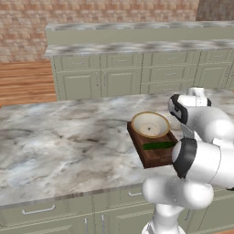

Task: Place the two vegetables and bowl onto the tray for setting up a vegetable dip station.

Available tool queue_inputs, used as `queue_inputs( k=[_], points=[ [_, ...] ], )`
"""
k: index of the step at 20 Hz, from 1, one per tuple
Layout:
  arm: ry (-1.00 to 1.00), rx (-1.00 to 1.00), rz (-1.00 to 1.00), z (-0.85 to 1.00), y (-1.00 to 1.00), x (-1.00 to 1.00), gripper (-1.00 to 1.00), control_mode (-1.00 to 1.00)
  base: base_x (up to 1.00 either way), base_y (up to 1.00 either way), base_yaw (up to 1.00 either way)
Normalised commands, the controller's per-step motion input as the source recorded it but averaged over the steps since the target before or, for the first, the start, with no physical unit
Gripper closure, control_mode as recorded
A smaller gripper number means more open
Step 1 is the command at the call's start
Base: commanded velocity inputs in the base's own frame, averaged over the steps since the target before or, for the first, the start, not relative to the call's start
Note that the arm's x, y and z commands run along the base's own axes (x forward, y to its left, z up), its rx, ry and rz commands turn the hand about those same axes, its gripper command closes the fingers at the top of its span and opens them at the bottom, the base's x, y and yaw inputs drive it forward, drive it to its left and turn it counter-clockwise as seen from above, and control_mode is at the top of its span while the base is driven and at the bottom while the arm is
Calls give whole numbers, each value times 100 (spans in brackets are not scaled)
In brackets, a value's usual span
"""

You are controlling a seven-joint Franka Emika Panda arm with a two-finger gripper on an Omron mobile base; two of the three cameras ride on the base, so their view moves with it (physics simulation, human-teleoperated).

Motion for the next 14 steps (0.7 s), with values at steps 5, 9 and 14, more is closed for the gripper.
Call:
queue_inputs(
  k=[5,9,14],
  points=[
    [0,0,14,12,-46,-34,-100,-100,0,0,0],
    [-1,0,20,9,-48,-33,-100,-100,0,0,0],
    [0,0,23,6,-49,-25,-100,-100,0,0,0]
  ],
)
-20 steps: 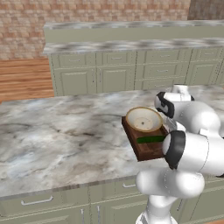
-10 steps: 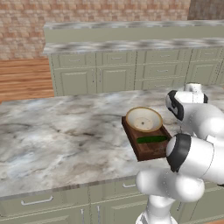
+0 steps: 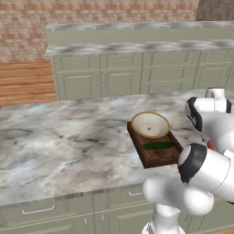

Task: Place the two vegetables and bowl onto the tray for setting up a vegetable dip station.

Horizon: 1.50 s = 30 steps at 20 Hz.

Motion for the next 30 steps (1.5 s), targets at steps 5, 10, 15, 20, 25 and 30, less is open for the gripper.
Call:
queue_inputs(
  k=[5,10,15,20,25,30],
  points=[
    [-5,0,23,1,-43,-7,-100,-100,0,0,0],
    [-13,2,20,-2,-33,8,-100,-100,0,0,0],
    [-17,11,23,-6,-25,21,-100,-100,0,0,0],
    [-22,12,26,-11,-23,16,-100,-100,0,0,0],
    [-18,11,30,-18,-10,24,-100,-100,0,0,0],
    [-12,2,30,-20,-10,25,-100,-100,0,0,0]
  ],
)
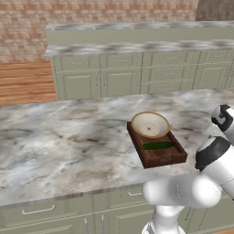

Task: Place the two vegetables and bowl onto the tray for setting up a vegetable dip station.

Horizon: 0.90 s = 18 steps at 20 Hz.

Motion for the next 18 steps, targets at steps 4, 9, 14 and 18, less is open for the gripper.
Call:
queue_inputs(
  k=[4,9,14,18],
  points=[
    [-1,0,29,-17,-12,24,-100,-100,0,0,0],
    [0,-1,28,-14,-22,18,-100,-100,0,0,0],
    [1,-2,27,-14,-20,17,-100,-100,0,0,0],
    [0,-1,22,-13,-16,13,-100,-100,0,0,0]
  ],
)
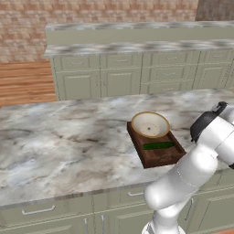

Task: Place the two vegetables and bowl onto the tray for setting up a vegetable dip station.

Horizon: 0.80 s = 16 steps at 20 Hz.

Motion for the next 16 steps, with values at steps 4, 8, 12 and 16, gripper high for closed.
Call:
queue_inputs(
  k=[4,8,12,16],
  points=[
    [0,0,13,-13,-5,16,-100,-100,0,0,0],
    [0,0,8,-14,-7,12,-100,-100,0,0,0],
    [4,0,1,-13,-4,14,-100,-100,0,0,0],
    [8,-1,0,-11,-8,11,-100,-100,0,0,0]
  ],
)
